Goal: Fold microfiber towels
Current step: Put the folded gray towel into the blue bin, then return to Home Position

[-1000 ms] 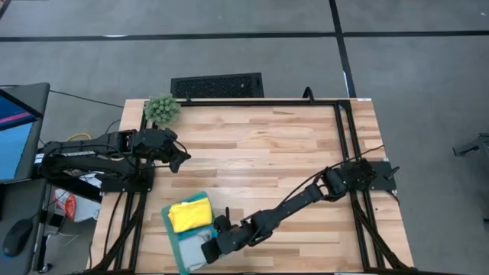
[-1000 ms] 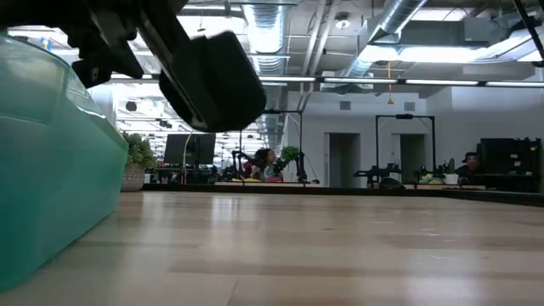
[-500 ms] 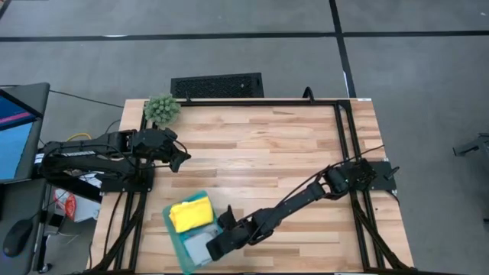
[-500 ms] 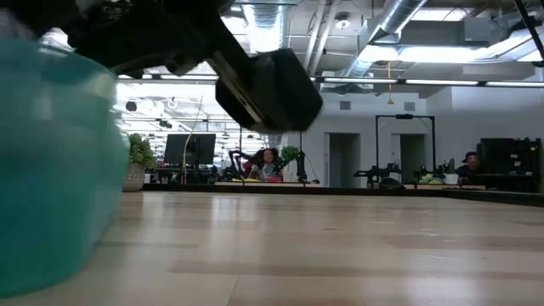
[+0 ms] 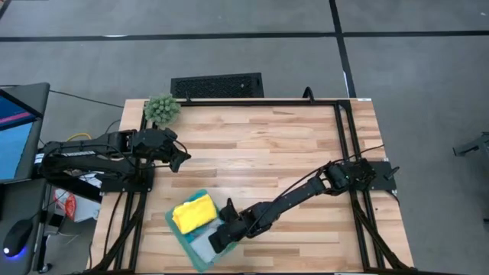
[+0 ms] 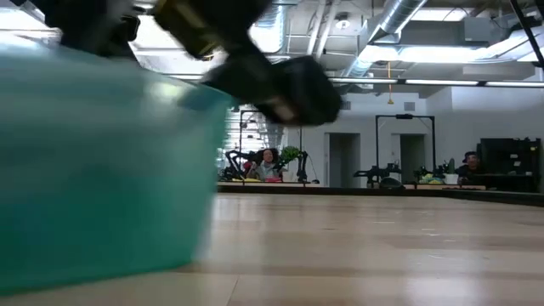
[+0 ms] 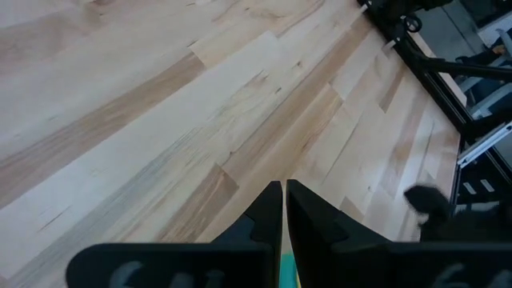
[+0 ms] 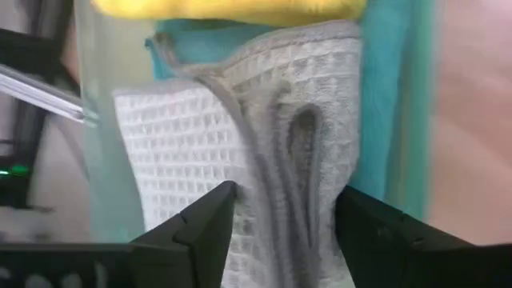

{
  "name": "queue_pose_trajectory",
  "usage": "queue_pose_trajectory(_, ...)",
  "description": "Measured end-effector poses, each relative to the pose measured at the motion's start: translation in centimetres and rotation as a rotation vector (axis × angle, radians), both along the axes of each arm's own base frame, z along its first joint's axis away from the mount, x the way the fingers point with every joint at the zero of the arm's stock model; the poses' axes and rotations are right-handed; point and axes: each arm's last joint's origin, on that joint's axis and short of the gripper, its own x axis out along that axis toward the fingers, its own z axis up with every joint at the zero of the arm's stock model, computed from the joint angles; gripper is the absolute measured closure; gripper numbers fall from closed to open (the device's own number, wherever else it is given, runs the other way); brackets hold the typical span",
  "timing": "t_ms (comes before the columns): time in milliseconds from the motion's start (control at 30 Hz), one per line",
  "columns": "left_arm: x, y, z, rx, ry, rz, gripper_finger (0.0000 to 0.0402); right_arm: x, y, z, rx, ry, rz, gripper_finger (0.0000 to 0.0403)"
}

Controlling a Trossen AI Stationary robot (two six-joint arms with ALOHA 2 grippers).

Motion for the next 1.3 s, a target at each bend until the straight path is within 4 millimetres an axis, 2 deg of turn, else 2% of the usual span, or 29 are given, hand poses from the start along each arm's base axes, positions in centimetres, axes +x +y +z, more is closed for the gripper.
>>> queue_pose_trajectory(233, 0.0, 0.0, 0.0, 0.003, -0.004, -0.001, 0.0390, -1.6, -1.1, 2.6, -0.102, 0.062, 0.021, 0.0192)
queue_pose_trajectory(500, 0.2, 0.2, 0.4, 0.042, -0.043, 0.052, 0.0390, -3.7, -3.7, 7.2, -0.271, 0.086, 0.089, 0.0206)
queue_pose_trajectory(600, 0.8, 0.1, 1.2, 0.016, -0.151, 0.024, 0.0390, -4.7, -5.3, 11.3, -0.290, -0.006, 0.233, 0.0207)
queue_pose_trajectory(733, 1.2, -0.2, 4.1, 0.017, -0.466, -0.126, 0.0390, -7.9, -7.6, 18.9, -0.354, -0.226, 0.396, 0.0205)
queue_pose_trajectory(867, 0.3, -0.6, 7.6, 0.181, -0.719, -0.263, 0.0390, -13.1, -10.9, 25.5, -0.505, -0.386, 0.516, 0.0202)
queue_pose_trajectory(933, -0.8, -0.8, 9.0, 0.168, -0.758, -0.279, 0.0390, -16.2, -12.6, 28.5, -0.611, -0.454, 0.463, 0.0202)
queue_pose_trajectory(1000, -2.3, -0.8, 10.1, 0.241, -0.761, -0.300, 0.0390, -19.8, -13.6, 30.4, -0.813, -0.482, 0.411, 0.0204)
queue_pose_trajectory(1067, -4.1, -0.9, 10.2, 0.357, -0.699, -0.325, 0.0390, -23.0, -14.1, 31.2, -0.940, -0.496, 0.331, 0.0205)
queue_pose_trajectory(1167, -6.5, -1.1, 9.3, 0.445, -0.628, -0.315, 0.0390, -26.8, -15.1, 30.0, -0.935, -0.540, 0.327, 0.0207)
queue_pose_trajectory(1233, -7.3, -1.2, 8.2, 0.449, -0.612, -0.302, 0.0390, -28.5, -15.7, 27.9, -0.908, -0.603, 0.307, 0.0206)
queue_pose_trajectory(1300, -7.5, -1.2, 7.1, 0.419, -0.645, -0.285, 0.0390, -29.6, -16.3, 25.0, -0.878, -0.672, 0.255, 0.0205)
